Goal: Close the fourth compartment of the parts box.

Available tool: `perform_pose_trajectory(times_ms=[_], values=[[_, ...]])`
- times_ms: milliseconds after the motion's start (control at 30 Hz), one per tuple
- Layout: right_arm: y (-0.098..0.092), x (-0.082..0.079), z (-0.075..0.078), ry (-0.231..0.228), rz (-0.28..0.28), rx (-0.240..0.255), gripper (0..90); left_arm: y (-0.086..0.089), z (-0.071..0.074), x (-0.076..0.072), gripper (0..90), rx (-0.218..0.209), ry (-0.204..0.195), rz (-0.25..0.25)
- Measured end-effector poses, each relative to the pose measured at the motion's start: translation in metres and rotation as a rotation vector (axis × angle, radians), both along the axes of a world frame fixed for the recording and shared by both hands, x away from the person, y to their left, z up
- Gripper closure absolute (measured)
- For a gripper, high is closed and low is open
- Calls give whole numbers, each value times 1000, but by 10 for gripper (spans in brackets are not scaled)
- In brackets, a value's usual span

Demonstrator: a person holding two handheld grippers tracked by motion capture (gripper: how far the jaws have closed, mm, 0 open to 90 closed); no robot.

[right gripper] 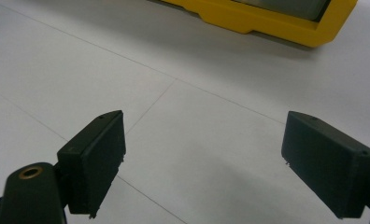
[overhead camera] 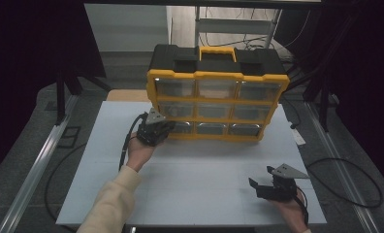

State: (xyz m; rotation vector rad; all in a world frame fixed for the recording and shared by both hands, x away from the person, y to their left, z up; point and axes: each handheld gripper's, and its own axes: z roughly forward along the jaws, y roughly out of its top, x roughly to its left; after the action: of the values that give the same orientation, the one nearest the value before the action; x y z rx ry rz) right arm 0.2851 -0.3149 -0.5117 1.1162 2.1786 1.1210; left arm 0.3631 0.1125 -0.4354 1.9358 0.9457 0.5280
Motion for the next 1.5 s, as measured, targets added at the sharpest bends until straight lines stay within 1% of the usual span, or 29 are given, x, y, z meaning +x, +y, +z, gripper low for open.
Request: perform_pose_trajectory(times_ms=[67,133,200,233,300,367,433,500,600,633,700,767,867,967,1033,1233,1300,1500], values=[[0,0,0,0,1,0,145,1,-1,-6,887,-7,-4,-7],[0,0,0,-1,2,0,145,3,-2,-11,885,-2,-6,-17],[0,0,0,-4,4,-4,145,4,-3,-18,859,2,-7,-30],[1,0,0,-4,4,-4,145,5,-4,-22,824,4,-12,-37],[1,-1,1,-2,3,-5,145,8,-4,-31,706,0,-18,-45],[1,-1,1,-1,4,-6,145,9,-5,-39,642,4,-25,-55],[1,-1,0,-3,2,-5,145,10,-5,-46,549,5,-37,-49],[1,-2,0,-4,0,-5,145,12,-6,-53,452,11,-39,-50],[0,-2,0,-3,-1,-7,145,16,-10,-65,379,-6,-38,-52],[0,-2,0,-2,-2,-6,145,19,-11,-69,364,-12,-33,-57],[0,-2,0,-3,0,-9,145,22,-14,-74,331,-21,-36,-54],[1,-2,0,-1,1,-10,145,27,-17,-79,310,-33,-37,-50],[1,-2,0,1,4,-13,146,32,-22,-87,275,-49,-28,-43],[1,-2,0,1,6,-10,145,35,-26,-91,262,-53,-22,-40],[1,-2,0,-1,9,-7,145,39,-33,-97,257,-58,-10,-36],[2,-3,0,-1,16,0,145,46,-46,-106,246,-57,12,-27],[2,-3,0,-7,23,4,145,48,-49,-109,245,-54,21,-28],[2,-4,1,-11,32,14,144,57,-57,-117,245,-50,31,-20]])
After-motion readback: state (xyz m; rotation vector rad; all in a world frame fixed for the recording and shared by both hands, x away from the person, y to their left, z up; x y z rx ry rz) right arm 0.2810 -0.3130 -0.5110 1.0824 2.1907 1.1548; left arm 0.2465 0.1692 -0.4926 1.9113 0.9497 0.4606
